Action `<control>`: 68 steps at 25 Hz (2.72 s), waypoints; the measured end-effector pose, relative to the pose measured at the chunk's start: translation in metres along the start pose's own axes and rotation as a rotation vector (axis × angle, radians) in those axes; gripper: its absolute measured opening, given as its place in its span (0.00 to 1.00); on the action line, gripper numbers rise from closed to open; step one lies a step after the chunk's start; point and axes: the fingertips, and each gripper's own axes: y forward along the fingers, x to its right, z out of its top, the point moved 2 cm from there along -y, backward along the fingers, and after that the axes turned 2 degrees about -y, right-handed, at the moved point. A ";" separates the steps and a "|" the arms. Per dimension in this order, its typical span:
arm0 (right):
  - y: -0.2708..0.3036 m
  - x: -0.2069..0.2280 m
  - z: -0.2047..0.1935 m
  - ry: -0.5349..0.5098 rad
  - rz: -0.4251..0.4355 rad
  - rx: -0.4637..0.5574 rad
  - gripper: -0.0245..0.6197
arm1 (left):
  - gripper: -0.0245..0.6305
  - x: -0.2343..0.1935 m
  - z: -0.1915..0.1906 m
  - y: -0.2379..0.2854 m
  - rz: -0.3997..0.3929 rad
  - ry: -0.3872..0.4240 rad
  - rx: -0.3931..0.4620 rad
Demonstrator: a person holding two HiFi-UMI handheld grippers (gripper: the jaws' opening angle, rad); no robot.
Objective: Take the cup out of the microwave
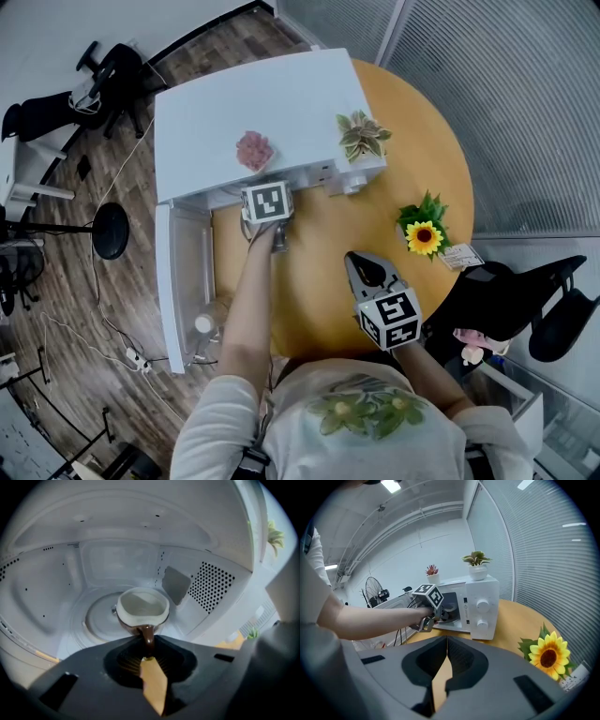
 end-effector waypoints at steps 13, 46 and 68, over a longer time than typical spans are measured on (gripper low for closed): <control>0.000 0.002 -0.001 0.013 0.003 0.002 0.06 | 0.13 -0.007 -0.006 -0.011 0.032 -0.009 0.045; -0.012 -0.007 -0.001 -0.006 0.018 0.015 0.06 | 0.13 0.003 -0.029 -0.041 -0.025 -0.036 0.149; -0.044 -0.009 -0.002 -0.031 -0.004 0.056 0.06 | 0.13 0.014 -0.062 -0.085 -0.022 -0.030 0.154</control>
